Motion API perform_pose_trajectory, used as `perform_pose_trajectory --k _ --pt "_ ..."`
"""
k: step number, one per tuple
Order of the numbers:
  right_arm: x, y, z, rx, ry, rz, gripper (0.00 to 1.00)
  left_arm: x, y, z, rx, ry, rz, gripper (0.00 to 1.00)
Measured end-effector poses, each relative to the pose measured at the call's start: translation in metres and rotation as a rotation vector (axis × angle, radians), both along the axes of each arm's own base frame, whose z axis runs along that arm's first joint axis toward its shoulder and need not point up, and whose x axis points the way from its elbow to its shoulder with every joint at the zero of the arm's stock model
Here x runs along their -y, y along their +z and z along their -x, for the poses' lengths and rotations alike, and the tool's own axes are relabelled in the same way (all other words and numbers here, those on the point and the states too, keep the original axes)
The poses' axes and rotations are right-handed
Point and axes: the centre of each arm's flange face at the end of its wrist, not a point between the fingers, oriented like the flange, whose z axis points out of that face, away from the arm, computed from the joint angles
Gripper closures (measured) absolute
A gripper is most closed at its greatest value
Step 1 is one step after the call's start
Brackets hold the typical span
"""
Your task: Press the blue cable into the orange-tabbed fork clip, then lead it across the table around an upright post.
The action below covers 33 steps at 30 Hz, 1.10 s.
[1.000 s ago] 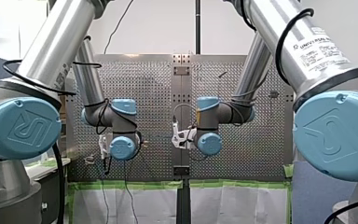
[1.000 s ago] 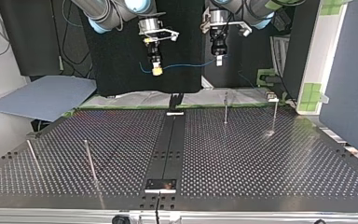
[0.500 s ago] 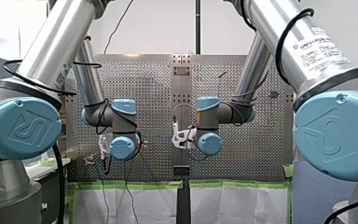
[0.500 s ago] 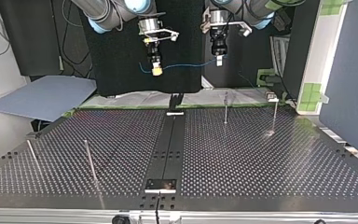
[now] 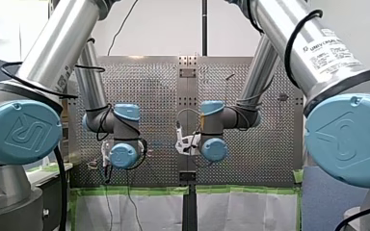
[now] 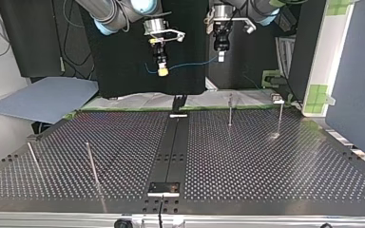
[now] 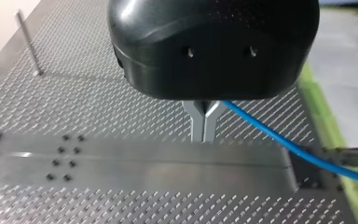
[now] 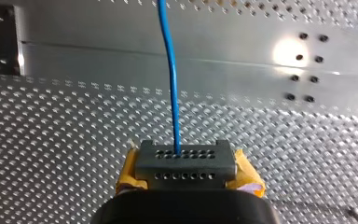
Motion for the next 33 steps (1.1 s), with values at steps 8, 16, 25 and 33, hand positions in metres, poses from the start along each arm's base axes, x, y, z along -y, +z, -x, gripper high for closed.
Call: perform_pose_trajectory --k 8,16,25,33 --pt "-0.006 -0.028 0.001 -0.077 -0.054 -0.065 1.0 0.0 -0.003 0.006 -0.012 -0.027 -0.015 1.0" --pt "-0.011 -0.036 0.01 -0.141 -0.081 -0.116 1.0 0.0 -0.003 0.006 -0.012 -0.029 -0.016 1.0" --pt "-0.009 -0.027 0.007 -0.12 -0.082 -0.111 1.0 0.001 0.008 -0.001 0.02 -0.021 0.031 1.0" --pt "0.006 0.015 -0.022 0.046 -0.028 -0.064 1.0 -0.001 0.035 -0.013 0.078 -0.001 0.137 1.0"
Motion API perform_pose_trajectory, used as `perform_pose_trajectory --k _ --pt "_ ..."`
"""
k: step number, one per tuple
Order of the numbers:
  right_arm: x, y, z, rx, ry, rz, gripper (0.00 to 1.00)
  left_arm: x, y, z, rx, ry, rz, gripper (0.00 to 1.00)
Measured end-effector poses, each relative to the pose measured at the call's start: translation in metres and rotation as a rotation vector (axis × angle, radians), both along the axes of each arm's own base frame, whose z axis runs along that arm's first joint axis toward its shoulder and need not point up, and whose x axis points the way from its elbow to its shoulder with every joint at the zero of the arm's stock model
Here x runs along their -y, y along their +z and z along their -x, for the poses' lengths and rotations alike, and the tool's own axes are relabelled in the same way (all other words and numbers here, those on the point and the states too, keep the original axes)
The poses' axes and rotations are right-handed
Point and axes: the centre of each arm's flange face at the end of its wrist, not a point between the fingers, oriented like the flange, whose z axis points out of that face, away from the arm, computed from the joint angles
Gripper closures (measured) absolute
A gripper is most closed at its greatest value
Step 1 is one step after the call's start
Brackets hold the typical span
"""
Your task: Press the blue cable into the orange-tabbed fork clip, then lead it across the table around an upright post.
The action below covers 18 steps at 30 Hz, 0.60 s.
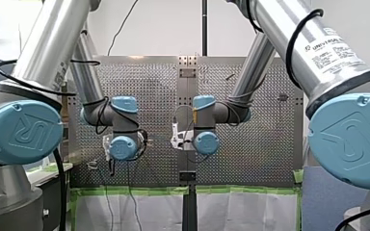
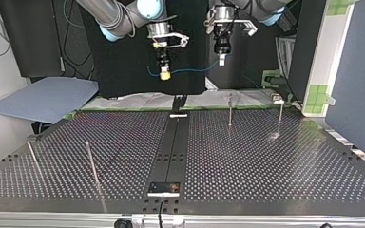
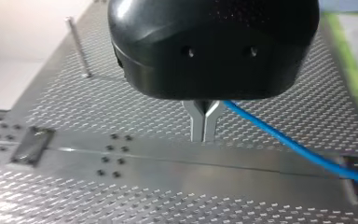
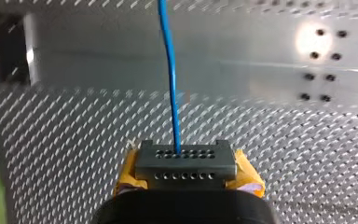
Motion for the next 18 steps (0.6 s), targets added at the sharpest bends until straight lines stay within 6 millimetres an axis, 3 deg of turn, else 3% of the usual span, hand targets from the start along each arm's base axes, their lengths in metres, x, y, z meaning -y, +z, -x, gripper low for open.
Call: perform_pose_trajectory --k 8,18 --pt "0.002 -0.025 -0.009 0.077 0.066 -0.028 1.0 -0.011 -0.001 -0.02 0.034 0.003 0.067 1.0" --pt "0.01 -0.067 -0.019 0.088 0.112 -0.066 1.0 -0.038 -0.038 -0.035 -0.032 0.023 -0.021 1.0"
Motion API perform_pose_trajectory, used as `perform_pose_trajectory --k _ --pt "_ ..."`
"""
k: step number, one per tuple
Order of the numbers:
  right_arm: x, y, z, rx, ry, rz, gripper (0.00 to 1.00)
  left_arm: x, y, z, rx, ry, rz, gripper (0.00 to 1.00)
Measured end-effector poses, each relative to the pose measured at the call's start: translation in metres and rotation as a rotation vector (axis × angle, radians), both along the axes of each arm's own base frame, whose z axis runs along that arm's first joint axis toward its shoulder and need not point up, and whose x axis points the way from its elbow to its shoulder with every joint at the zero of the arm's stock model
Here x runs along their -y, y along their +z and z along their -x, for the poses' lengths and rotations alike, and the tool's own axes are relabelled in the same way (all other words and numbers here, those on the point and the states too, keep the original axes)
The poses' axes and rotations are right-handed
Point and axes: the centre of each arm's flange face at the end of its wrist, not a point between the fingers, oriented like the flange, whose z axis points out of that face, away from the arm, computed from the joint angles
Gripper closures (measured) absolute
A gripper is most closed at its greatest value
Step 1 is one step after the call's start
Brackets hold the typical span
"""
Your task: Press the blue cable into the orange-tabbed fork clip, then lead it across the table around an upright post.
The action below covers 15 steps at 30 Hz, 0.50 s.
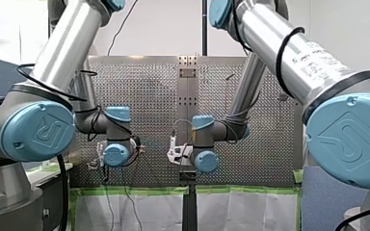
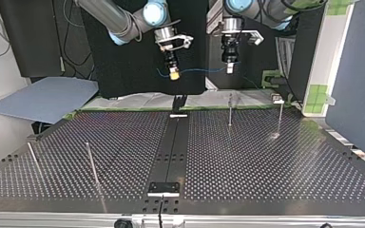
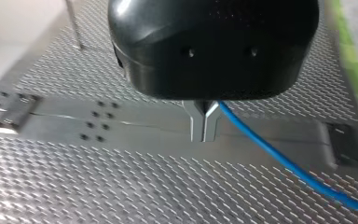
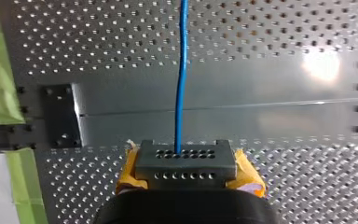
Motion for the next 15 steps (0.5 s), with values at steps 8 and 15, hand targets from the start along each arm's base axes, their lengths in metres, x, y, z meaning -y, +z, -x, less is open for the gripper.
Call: perform_pose_trajectory --k 8,15 --pt "0.021 0.004 -0.009 0.02 -0.008 0.006 1.0 -0.025 -0.027 -0.008 -0.051 0.048 -0.035 1.0" --pt "0.035 -0.001 -0.01 0.009 -0.012 -0.004 1.0 -0.042 -0.042 -0.026 -0.038 0.097 -0.024 1.0"
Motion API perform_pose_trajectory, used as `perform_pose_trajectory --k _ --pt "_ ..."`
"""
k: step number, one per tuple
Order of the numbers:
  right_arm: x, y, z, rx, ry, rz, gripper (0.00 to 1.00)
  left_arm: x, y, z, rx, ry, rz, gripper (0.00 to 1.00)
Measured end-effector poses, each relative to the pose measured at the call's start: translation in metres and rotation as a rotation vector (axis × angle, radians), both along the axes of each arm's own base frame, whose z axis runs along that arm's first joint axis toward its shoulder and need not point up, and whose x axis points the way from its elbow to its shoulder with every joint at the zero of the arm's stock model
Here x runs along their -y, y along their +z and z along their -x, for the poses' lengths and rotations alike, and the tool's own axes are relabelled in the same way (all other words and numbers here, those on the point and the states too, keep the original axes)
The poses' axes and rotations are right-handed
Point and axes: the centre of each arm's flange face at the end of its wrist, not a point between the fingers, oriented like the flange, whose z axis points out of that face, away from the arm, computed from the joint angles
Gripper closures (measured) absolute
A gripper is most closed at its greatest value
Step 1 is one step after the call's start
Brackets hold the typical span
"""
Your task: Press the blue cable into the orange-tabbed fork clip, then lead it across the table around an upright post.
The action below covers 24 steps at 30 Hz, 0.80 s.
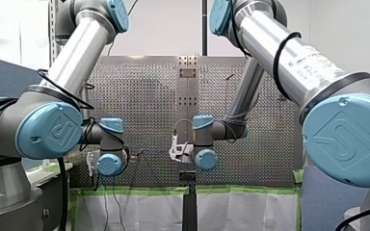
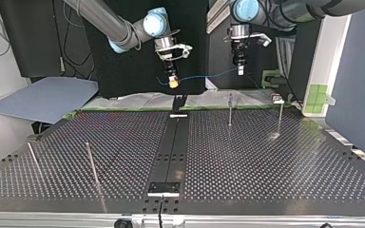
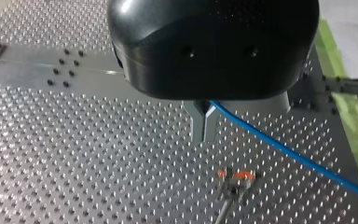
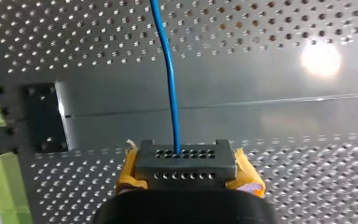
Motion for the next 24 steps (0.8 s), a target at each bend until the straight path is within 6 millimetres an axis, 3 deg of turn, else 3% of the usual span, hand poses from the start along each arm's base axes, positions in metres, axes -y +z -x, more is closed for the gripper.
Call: perform_pose_trajectory --k 5,13,24 --pt "0.005 -0.022 0.003 -0.025 -0.003 -0.024 1.0 -0.01 -0.011 -0.011 0.007 0.025 0.001 1.0" --pt "0.018 -0.05 -0.001 -0.049 -0.008 -0.048 1.0 -0.011 -0.034 -0.011 -0.039 0.001 -0.003 1.0" --pt "0.037 -0.042 -0.019 -0.051 0.0 -0.043 1.0 -0.005 -0.035 -0.04 -0.031 -0.029 0.034 1.0"
